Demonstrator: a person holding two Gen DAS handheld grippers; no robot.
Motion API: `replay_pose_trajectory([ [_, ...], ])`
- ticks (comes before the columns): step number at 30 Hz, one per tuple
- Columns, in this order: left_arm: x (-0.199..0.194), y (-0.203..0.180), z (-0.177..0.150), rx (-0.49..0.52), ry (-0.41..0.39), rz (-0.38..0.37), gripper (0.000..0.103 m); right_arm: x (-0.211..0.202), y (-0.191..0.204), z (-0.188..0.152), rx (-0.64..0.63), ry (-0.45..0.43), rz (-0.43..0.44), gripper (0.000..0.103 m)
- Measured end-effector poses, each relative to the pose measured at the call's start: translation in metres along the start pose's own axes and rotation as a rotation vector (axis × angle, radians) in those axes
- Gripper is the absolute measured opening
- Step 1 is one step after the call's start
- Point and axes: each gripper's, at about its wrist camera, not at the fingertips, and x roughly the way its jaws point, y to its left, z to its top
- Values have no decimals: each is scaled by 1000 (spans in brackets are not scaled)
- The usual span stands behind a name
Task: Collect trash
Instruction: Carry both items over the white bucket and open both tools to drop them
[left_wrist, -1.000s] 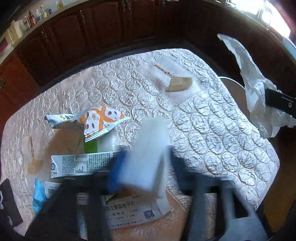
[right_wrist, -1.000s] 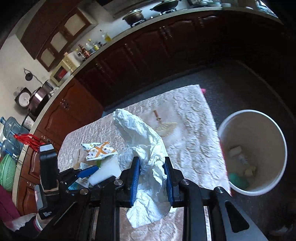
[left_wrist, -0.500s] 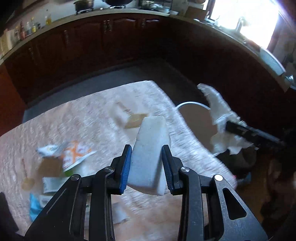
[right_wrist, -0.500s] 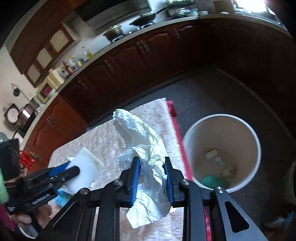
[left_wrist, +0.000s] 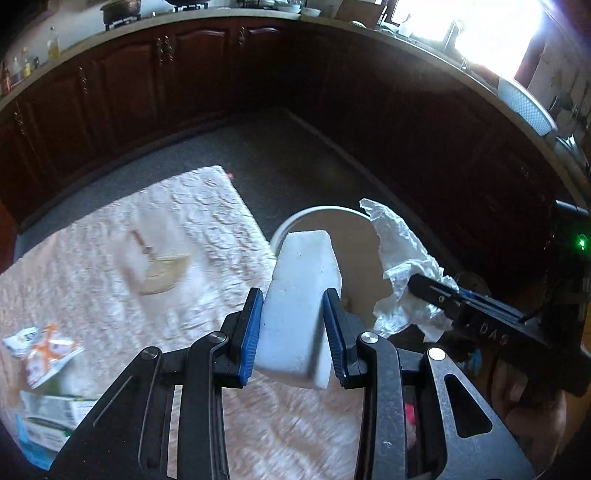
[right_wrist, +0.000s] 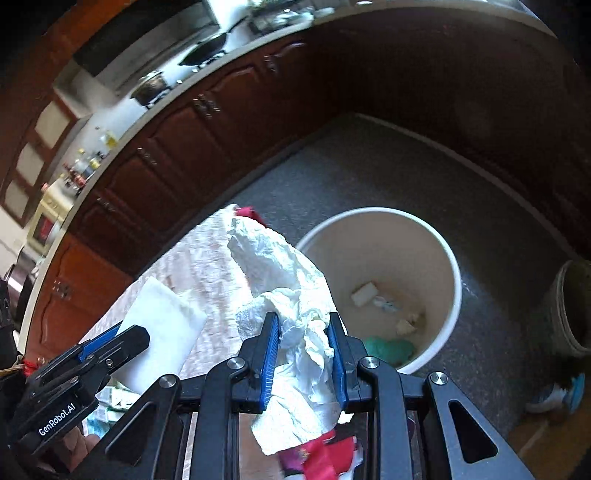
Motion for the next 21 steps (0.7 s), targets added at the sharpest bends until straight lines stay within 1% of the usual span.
replay_pose_trajectory([
  [2, 11, -5, 2, -4, 11, -3, 31, 4, -8, 1, 9, 4, -27, 24],
  [8, 37, -14, 7, -5, 28, 10, 31, 14, -21, 6, 49, 7, -66, 24],
  [17, 53, -15, 14, -27, 25, 11, 32, 28, -31, 9, 69, 7, -103, 24],
  [18, 54, -15, 15, -29, 24, 11, 32, 28, -33, 10, 73, 6, -101, 26],
  [20, 57, -15, 16, -34, 21, 7, 32, 31, -36, 11, 88, 1, -95, 38],
  [21, 58, -14, 16, -38, 18, -2, 33, 31, -38, 13, 101, -6, -88, 48],
])
